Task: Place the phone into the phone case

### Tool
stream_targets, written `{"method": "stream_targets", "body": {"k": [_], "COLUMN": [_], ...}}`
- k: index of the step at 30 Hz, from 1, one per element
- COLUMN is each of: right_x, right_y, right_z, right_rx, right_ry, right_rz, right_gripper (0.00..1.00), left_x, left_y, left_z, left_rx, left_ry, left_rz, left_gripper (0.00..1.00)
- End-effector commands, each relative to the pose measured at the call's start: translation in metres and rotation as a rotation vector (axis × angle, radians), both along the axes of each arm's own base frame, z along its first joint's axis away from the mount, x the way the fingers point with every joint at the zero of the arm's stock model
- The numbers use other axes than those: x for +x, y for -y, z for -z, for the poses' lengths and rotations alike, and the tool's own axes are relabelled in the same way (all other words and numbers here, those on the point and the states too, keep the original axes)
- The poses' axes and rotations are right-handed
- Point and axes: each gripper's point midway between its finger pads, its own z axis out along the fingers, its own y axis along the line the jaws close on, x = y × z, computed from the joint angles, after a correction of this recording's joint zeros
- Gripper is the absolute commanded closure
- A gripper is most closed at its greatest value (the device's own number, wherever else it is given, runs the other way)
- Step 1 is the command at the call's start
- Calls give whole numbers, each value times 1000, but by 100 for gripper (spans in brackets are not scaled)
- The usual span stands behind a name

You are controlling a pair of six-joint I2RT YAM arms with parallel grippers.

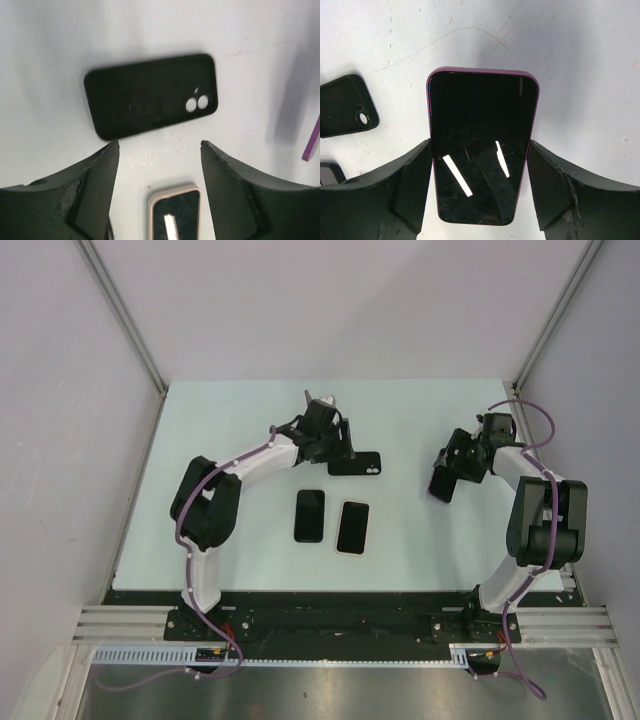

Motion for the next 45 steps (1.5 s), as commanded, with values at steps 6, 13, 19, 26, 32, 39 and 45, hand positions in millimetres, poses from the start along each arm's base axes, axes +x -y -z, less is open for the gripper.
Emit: {"method": "stream_targets", "body": {"k": [6, 13, 19, 26, 32, 39, 45], "right_x": [9, 8, 8, 9, 10, 10, 10], "right_y": [-11, -9, -11, -11, -13, -12, -13], "right_z": [-22, -29, -30, -28, -26, -23, -24], "right_rx": [12, 10, 18, 19, 26, 26, 29], "right_ry": [83, 95, 98, 94, 95, 86, 88], "right_rz": [-30, -25, -27, -32, -39, -29, -31], "right_gripper": [52, 52, 52, 52, 52, 52, 52], "left_x": [44, 58, 73, 70, 66, 44, 36], "left_y": [22, 26, 24, 16, 13, 9, 12], "left_z": [-47, -14, 10, 33, 50, 52, 38], "left_rx": [239, 271, 241, 267, 272, 240, 221], "left_ry": [309, 262, 230, 181, 148, 119, 122], "left_rz": [572, 705, 696, 747, 767, 780, 734], "left_gripper": [29, 31, 31, 32, 37, 50, 88]}}
